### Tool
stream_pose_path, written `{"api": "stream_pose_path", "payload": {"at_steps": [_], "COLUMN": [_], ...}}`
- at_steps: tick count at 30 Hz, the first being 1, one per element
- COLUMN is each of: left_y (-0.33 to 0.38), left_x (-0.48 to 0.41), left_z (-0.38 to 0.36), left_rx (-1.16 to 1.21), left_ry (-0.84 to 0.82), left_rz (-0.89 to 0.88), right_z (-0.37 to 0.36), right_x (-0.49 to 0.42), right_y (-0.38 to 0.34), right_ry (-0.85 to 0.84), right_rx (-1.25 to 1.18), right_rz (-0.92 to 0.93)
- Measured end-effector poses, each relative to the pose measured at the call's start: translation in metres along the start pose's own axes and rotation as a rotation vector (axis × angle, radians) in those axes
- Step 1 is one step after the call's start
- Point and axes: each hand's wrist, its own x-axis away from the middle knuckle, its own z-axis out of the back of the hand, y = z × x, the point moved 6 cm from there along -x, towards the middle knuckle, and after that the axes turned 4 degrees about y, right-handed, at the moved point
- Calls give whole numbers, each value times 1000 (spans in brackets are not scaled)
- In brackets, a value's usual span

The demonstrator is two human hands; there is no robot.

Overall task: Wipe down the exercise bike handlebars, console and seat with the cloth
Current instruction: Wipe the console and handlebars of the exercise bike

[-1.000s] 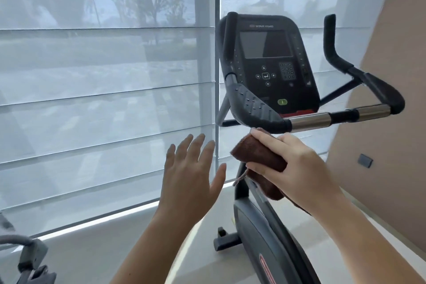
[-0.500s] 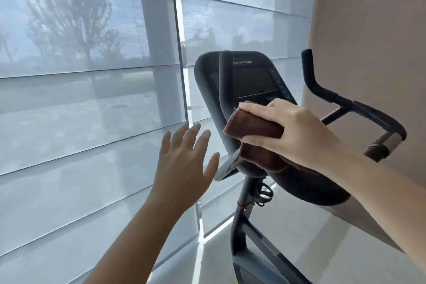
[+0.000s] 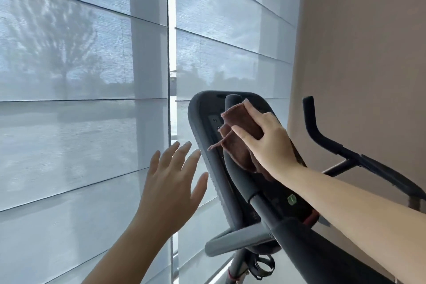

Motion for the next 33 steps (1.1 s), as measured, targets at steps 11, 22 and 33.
{"api": "stream_pose_path", "payload": {"at_steps": [11,22,33], "left_y": [-2,-26,-27], "left_x": [-50,-84,-92], "left_z": [-40,-75,-112], "left_rx": [101,314,497], "left_ry": [123,169,100], "left_rz": [-66,-193,-456], "right_z": [-44,-43,-37], "right_x": [-8,-45,-7], "right_y": [28,16,11], "right_ry": [69,255,89], "right_rx": [-81,-43,217], "right_rz": [-75,-81,-137]}}
